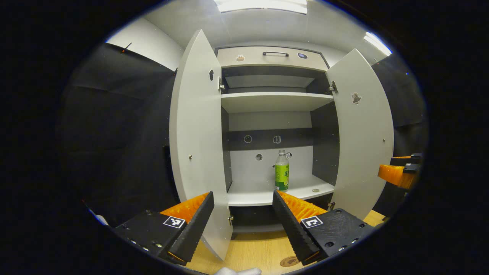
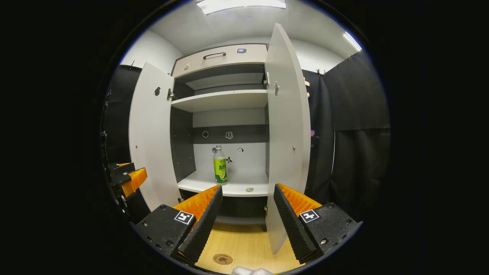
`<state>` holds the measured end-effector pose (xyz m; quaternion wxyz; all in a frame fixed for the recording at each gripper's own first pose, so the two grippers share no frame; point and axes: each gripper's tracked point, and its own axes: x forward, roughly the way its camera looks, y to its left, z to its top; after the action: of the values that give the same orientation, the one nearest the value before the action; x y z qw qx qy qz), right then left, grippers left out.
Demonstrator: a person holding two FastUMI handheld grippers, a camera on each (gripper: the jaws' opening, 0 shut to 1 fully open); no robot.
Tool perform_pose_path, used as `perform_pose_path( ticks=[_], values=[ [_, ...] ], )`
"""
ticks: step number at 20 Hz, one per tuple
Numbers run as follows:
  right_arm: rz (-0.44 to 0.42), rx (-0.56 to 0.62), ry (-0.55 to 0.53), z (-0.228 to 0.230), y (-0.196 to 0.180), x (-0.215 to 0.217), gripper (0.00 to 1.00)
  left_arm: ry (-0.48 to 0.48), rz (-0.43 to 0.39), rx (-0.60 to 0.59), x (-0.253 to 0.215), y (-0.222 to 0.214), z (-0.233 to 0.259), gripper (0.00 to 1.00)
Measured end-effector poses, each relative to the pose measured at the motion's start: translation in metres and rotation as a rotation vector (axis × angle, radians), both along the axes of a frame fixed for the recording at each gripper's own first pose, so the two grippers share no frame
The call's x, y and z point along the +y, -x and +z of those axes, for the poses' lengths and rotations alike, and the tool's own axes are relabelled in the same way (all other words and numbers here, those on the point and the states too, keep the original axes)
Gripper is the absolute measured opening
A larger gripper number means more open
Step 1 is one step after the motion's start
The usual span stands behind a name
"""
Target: Grasp the bottle in the cabinet with the left hand and place it on the coaster, then close the right door with the right hand and the left door with the left hand.
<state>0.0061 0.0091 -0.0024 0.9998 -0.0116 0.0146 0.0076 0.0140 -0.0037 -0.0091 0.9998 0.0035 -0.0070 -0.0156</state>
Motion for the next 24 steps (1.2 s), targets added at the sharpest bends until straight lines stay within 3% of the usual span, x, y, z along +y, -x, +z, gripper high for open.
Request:
perform_pose_path(
  ticks=[5,16,24],
  values=[
    [-0.012,0.027,-0.004,0.004,-0.001,-0.002,0.83,0.006,-0.034,-0.014,-0.020,-0.080,0.000,0.94],
    [-0.093,0.054,0.035,0.015,0.001,-0.008,0.83,0.073,-0.140,-0.040,-0.117,-0.269,-0.018,0.95],
    [-0.114,0.094,0.052,0.004,-0.002,-0.010,0.83,0.043,-0.126,-0.083,-0.157,-0.343,-0.013,0.94]
  ],
)
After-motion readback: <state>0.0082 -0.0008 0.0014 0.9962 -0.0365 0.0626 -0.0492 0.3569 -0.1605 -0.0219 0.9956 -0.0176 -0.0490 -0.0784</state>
